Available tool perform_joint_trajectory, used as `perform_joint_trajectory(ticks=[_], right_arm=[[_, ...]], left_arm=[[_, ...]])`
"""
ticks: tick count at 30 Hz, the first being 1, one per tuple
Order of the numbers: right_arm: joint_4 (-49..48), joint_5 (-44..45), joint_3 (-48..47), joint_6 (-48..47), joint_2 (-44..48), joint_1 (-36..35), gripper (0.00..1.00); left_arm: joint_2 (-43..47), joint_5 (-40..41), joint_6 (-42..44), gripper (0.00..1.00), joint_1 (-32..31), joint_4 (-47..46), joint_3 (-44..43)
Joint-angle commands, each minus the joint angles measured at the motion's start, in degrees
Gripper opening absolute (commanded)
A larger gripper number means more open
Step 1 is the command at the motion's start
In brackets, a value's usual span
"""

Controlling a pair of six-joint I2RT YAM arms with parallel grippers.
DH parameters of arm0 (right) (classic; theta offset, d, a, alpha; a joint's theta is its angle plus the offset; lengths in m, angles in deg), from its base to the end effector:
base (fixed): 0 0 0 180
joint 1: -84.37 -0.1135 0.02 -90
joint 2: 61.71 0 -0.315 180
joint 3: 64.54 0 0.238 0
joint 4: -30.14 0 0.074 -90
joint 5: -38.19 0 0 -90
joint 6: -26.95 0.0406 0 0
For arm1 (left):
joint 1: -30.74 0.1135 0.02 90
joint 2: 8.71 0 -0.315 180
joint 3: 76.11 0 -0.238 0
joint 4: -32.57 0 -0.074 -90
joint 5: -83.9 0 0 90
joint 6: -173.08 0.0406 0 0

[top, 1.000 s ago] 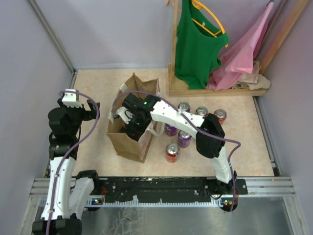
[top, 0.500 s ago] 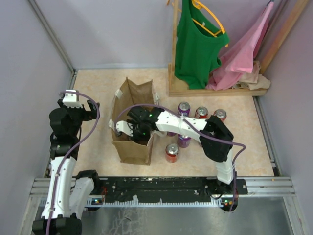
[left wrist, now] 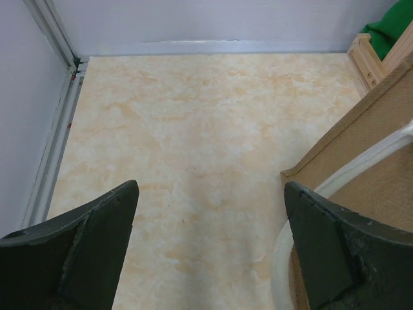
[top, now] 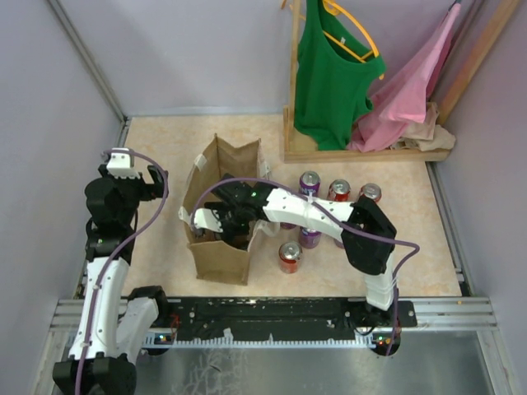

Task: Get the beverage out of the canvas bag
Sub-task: Take out the drink from the canvas bag.

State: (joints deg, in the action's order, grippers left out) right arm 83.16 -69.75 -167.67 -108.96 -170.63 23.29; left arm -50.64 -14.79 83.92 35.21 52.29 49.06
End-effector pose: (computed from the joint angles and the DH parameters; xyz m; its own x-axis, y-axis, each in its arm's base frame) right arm 0.1908 0.3713 0.2911 0.3657 -0.7512 -0.5496 -0.9302 -0.3148 -0.1886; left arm 0.1311 0.0041 0.3636 -0.1173 0.0054 -0.9931 0.0742 0.9972 -0.0034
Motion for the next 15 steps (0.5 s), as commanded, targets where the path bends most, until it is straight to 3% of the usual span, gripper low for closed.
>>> perform_joint_trajectory(ticks=[1,7,12,15], right_arm=[[3.40,-12.08,-10.77,0.33,0.48,0.99,0.99],[1.72,-13.51,-10.87,4.19,0.21,1.05,0.99],[-5.02,1.29,-10.48,11.91,0.83,1.89,0.99],[-4.67,5.86,-13.07,14.13,-0.02,3.17,0.99]], left_arm=[[-0.18,0.15,-0.76,1.00,-0.34,-1.90,-0.37],[-0.64,-2.40,0.16,1.00,-0.32,-1.27,-2.42],[-0.88,-7.84,3.86,1.00,-0.29,2.11,-7.98],[-1.08,-12.38,4.74,1.00,-0.33,4.14,-12.04]])
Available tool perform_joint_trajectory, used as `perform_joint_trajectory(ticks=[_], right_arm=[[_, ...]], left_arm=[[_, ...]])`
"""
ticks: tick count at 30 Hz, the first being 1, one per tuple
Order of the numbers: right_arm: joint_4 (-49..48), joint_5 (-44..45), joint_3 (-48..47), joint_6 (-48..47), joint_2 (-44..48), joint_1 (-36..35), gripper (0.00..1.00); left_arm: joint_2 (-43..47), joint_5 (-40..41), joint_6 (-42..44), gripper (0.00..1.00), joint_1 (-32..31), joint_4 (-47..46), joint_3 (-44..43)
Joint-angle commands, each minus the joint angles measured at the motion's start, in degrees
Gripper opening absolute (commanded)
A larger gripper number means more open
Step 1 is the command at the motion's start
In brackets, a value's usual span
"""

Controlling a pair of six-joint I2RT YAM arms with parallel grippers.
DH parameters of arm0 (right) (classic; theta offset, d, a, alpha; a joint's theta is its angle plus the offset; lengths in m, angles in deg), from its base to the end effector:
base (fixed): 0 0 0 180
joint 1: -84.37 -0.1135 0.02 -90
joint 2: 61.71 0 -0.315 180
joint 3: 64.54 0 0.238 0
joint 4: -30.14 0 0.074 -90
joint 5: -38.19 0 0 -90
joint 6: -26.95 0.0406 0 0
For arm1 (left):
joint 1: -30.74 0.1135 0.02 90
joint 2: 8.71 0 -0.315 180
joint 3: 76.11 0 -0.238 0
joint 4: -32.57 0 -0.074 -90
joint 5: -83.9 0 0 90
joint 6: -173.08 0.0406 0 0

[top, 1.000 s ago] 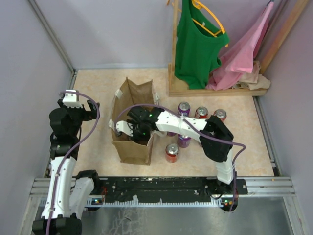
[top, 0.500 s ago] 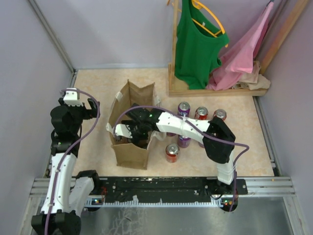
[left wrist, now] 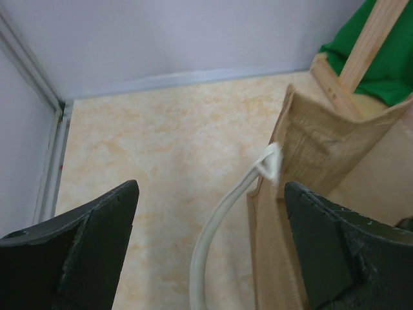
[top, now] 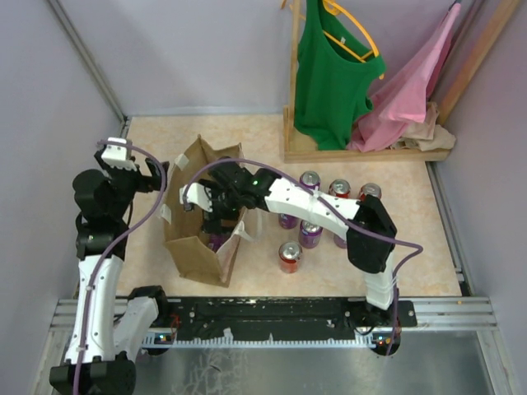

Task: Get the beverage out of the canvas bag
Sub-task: Take out the drink from the canvas bag.

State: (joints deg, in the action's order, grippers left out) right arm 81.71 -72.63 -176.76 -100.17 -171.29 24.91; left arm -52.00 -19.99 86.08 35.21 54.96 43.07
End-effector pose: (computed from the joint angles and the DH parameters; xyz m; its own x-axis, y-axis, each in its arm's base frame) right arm 0.2096 0.3836 0.3368 0.2520 -0.6830 -0.6856 -0.9677 -0.1735 -0.1828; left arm 0.1310 0.0005 0.3916 -0.0758 0.0450 -0.9961 0.1670 0.9854 0.0318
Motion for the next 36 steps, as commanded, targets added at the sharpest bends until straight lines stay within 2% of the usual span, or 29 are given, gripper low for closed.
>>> perform_joint_trajectory(ticks=[1,8,15,20,24,30,36], right_arm=[[-3.34,9.55,-4.24,6.08,0.83,2.04,0.99],[-10.01,20.12,-2.05,9.58,6.02,3.12,0.99],[-14.28,31.78,-2.37,12.78,12.47,3.26,0.99],[-19.57,31.08,-1.95,15.69,20.08,3.54,0.99],[-20.83,35.59,-3.41,17.97,22.76,3.51,0.99],[-23.05,43.56,-2.06,18.86,24.87,3.56,0.99],[-25.79,48.33,-1.00,19.19,25.64,3.56,0.99]], left_arm=[[0.19,-8.69,2.81,1.00,-0.29,2.17,-7.27],[-0.47,-14.21,6.26,0.99,-0.28,10.48,-15.21],[-0.66,-15.23,7.24,0.90,-0.33,20.87,-20.57],[0.10,-21.23,5.95,0.87,-0.40,21.96,-20.20],[-1.35,-25.29,6.40,0.83,-0.78,24.42,-20.89],[-4.99,-23.56,8.98,0.83,-3.69,33.85,-25.23],[-10.48,-17.69,10.52,0.84,-8.77,46.09,-30.44]])
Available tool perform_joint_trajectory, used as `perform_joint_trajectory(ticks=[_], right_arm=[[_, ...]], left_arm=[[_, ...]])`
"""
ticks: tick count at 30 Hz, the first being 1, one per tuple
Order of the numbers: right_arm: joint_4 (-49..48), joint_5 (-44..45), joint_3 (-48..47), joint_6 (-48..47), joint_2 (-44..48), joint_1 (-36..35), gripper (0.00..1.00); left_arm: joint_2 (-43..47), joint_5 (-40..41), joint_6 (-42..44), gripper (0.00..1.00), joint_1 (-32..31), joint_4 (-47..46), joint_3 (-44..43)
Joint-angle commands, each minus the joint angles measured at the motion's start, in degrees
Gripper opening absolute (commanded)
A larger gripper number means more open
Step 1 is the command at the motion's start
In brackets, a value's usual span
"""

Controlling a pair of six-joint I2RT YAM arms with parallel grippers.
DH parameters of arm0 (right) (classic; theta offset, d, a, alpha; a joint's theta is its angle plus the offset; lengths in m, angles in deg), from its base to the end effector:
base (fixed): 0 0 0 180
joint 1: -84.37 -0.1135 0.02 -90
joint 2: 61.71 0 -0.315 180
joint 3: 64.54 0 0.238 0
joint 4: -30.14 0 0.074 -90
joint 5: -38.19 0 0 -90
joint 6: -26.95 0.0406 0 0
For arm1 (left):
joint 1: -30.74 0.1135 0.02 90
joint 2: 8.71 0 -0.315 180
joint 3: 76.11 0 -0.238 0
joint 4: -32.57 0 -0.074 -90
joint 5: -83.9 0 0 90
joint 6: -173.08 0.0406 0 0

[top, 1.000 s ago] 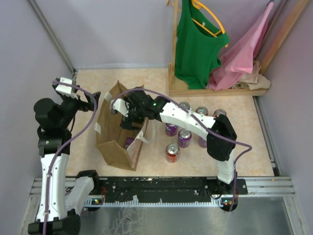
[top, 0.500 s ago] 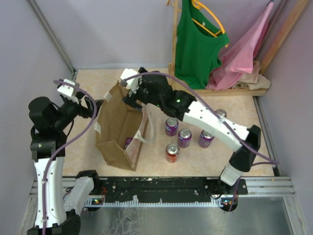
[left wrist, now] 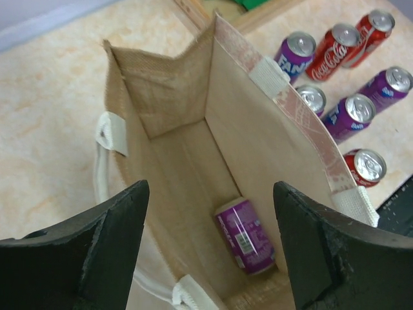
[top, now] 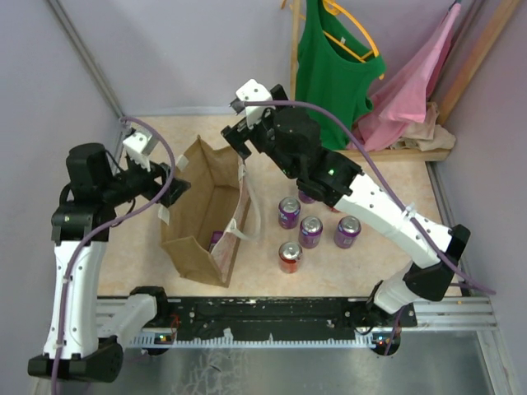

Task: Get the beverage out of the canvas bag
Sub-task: Take out the drink from the canvas bag.

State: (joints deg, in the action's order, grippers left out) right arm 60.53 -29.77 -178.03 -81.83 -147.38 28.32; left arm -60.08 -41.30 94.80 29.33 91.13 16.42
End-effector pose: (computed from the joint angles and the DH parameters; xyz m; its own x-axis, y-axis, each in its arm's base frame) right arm 0.1904 0.2555 0.5337 0.1564 -0.3020 -0.9404 -0.5378 0.7725 -0.3375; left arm 0.1141 -0.0262 0.4589 -0.2617 0.1725 -0.9496 0.6187 0.7851 -0.0279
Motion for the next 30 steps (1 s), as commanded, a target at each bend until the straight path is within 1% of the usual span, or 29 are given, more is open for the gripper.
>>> perform_joint_trajectory(ticks=[1,3,7,9,11,15,18,22,25,30], right_arm=[[-5.13,5.85,0.42,0.59,1.73,0.15,0.99],[-6.68,6.87,0.85,0.01,1.78,0.18,0.99],[-11.44,9.53,1.94,-0.31,1.74,0.98,0.99],[-12.89,11.16,2.07,0.85,1.94,1.69,0.99],[-13.69,11.18,2.91,1.28,2.55,2.04,0.99],[-13.88,10.20,4.84,0.95,4.02,2.07,0.99],[-14.16,11.92,5.90,0.68,4.89,2.15,0.99],[-15.76,13.13,7.87,0.33,6.15,2.25,0.99],[-15.78,13.75,8.36,0.24,6.28,2.39,0.99],[-15.61,13.86,8.75,0.67,6.13,2.76,0.99]], left_arm=[[-3.28,4.93,1.44,0.86,-4.27,11.19,-4.55],[-4.28,6.82,-0.12,0.86,-7.45,12.60,-6.01],[-6.84,11.80,-4.50,0.82,-16.77,12.78,-7.95],[-8.44,14.16,-5.07,0.81,-19.76,13.90,-7.58],[-9.36,15.60,-5.13,0.81,-20.07,14.25,-6.46],[-9.62,21.64,-6.31,0.82,-20.03,13.75,-3.68],[-10.80,23.33,-6.72,0.83,-19.99,13.86,-0.82],[-11.23,20.93,-6.43,0.83,-20.02,11.22,3.29],[-12.69,17.73,-5.47,0.83,-19.97,11.22,5.40],[-13.59,16.72,-5.30,0.83,-19.99,11.41,6.74]])
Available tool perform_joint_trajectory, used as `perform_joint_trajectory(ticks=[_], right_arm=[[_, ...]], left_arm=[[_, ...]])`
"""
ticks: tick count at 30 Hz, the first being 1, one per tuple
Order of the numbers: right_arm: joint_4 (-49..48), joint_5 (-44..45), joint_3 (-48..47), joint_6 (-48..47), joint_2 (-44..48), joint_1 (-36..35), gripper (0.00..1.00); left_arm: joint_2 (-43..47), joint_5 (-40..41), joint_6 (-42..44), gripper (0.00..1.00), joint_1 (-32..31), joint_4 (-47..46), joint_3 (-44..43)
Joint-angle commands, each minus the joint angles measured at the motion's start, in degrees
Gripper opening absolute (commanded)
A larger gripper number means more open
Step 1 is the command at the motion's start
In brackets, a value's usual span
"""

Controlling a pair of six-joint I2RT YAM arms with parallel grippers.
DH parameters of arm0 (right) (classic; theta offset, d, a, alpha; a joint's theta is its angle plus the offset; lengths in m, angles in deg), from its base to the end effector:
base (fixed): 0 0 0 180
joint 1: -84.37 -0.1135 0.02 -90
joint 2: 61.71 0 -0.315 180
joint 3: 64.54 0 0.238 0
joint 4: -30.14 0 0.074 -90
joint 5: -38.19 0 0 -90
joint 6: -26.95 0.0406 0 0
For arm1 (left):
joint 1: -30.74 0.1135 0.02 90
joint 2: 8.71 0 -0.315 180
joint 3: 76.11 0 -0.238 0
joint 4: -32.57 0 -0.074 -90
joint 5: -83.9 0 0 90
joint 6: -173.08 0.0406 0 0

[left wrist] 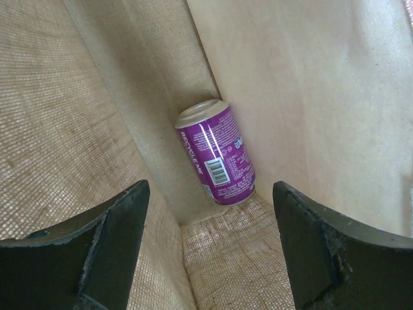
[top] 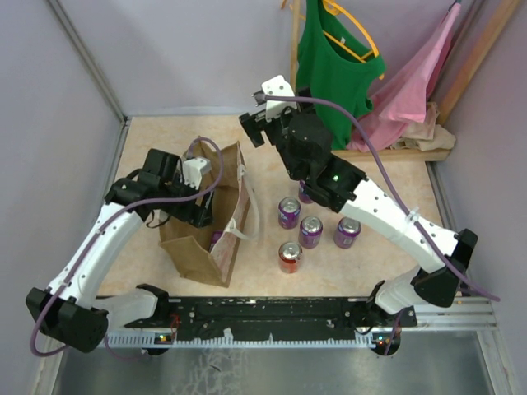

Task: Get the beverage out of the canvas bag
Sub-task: Take out the drink from the canvas bag.

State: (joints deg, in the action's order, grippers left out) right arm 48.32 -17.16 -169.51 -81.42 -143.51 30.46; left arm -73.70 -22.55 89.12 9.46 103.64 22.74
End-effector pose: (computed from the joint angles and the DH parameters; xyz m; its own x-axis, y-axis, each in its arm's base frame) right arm 0.1959 0.2295 0.5283 0.1530 -0.2303 -0.9610 -0.2981 0.9164 -0.2670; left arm 0.1639 -0.0762 0.3728 -0.7056 0.3831 -0.5961 0.5772 0.7987 -0.1699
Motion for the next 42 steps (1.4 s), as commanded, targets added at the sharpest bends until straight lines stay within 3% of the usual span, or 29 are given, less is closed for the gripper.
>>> perform_joint_trajectory(ticks=[1,9,10,12,15,20,23,31,38,42], right_arm=[[-3.40,1.21,0.39,0.53,2.18,0.62,0.99],[-1.76,0.59,-0.54,1.72,1.43,1.72,0.99],[-1.40,0.25,-0.59,2.01,1.54,1.94,0.99],[-0.87,-0.27,-0.56,2.55,1.70,2.68,0.99],[-0.71,-1.85,-0.35,3.77,1.62,4.44,0.99],[-0.16,-3.41,-2.36,4.31,-0.18,7.39,0.99],[2.17,-4.66,-4.75,4.16,-2.09,8.66,0.99],[19.88,-20.29,-14.42,16.65,-9.62,12.43,0.99],[23.18,-36.13,-17.88,24.05,-14.20,12.26,0.99],[27.17,-38.29,-20.36,25.18,-18.41,10.37,0.99]], left_arm=[[-0.41,-2.12,0.29,0.83,-0.10,-1.17,0.38],[-5.88,-4.99,-4.16,0.81,-0.23,0.79,-1.79],[-6.49,-4.49,-5.31,0.83,-0.18,1.74,-2.36],[-8.48,-3.98,-7.75,0.99,-0.21,4.40,-2.85],[-11.65,-5.91,-9.39,1.00,-0.27,7.96,-2.79],[-6.90,-1.25,-15.80,1.00,-0.43,1.51,1.12],[-4.11,1.10,-18.61,1.00,-0.44,2.96,3.90],[-3.20,4.34,-23.16,1.00,-0.48,6.57,5.73],[-5.33,3.87,-22.50,1.00,-0.52,6.43,3.78],[-6.17,3.65,-22.13,1.00,-0.60,6.89,2.46]])
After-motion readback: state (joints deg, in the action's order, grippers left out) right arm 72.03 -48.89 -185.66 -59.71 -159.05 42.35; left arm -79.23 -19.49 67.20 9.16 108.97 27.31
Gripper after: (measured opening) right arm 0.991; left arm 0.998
